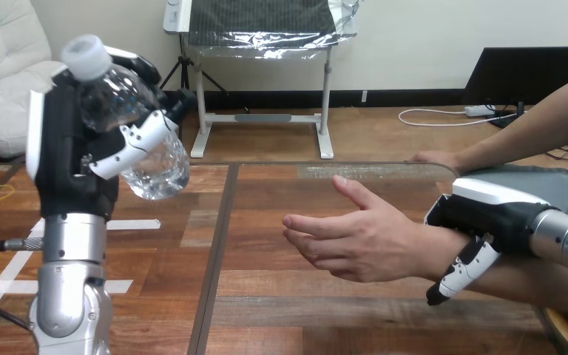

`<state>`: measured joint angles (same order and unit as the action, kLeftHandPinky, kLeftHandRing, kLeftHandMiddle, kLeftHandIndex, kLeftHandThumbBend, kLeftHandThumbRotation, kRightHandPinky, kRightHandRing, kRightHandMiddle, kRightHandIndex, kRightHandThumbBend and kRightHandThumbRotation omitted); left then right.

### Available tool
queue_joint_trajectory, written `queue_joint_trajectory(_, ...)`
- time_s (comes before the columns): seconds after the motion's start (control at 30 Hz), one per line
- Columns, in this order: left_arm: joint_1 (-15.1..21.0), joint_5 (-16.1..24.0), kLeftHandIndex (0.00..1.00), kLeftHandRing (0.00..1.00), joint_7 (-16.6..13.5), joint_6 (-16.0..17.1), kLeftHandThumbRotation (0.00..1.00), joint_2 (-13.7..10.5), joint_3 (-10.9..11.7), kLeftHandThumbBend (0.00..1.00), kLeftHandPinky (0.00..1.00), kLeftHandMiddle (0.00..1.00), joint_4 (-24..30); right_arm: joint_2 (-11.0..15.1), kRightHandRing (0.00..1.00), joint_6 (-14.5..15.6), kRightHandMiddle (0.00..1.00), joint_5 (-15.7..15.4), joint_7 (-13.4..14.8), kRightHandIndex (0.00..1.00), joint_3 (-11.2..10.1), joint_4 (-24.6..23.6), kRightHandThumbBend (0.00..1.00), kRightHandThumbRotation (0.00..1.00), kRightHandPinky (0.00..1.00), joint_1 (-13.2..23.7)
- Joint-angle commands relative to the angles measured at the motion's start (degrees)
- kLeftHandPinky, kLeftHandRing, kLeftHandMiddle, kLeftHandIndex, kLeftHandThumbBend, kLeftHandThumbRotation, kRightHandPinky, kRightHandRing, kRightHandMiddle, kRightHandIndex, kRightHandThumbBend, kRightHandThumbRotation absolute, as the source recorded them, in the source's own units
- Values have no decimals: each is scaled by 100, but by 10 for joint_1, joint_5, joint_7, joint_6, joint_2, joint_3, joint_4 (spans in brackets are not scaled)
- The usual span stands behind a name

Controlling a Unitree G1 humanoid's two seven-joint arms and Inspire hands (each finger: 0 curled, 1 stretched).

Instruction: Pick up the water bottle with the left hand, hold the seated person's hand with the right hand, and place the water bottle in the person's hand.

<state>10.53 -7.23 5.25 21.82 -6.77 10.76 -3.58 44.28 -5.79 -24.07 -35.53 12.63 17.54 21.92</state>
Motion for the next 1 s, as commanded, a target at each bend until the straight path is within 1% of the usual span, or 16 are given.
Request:
queue_joint_trajectory(0.0,60,10,39,28,0,21,0,-7,-7,60,22,33,-18,11,26,18,33,-1,-1,35,-17,-3,82,13,21,36)
queue_joint_trajectory(0.13,66,18,39,28,-3,29,0,-7,-8,61,22,33,-37,11,26,20,33,1,-2,35,-18,-4,83,14,21,40)
queue_joint_trajectory(0.23,71,20,39,28,-2,37,0,-7,-8,61,22,33,-54,11,26,15,33,3,0,35,-19,-3,83,14,20,42)
queue_joint_trajectory(0.43,79,30,39,28,-8,41,0,-6,-10,61,23,33,-78,12,25,4,32,5,4,34,-19,-2,83,14,20,46)
queue_joint_trajectory(0.63,91,30,39,28,-5,38,0,-4,-11,60,23,34,-107,11,25,8,33,4,1,34,-16,-1,83,14,20,53)
queue_joint_trajectory(0.83,111,43,39,29,-7,62,0,-9,-12,58,24,35,-166,9,26,12,33,4,-2,35,-15,-3,84,15,20,58)
queue_joint_trajectory(0.97,130,60,39,30,-16,74,0,-13,-15,58,25,35,-215,8,26,10,33,3,-1,35,-14,-3,83,14,20,61)
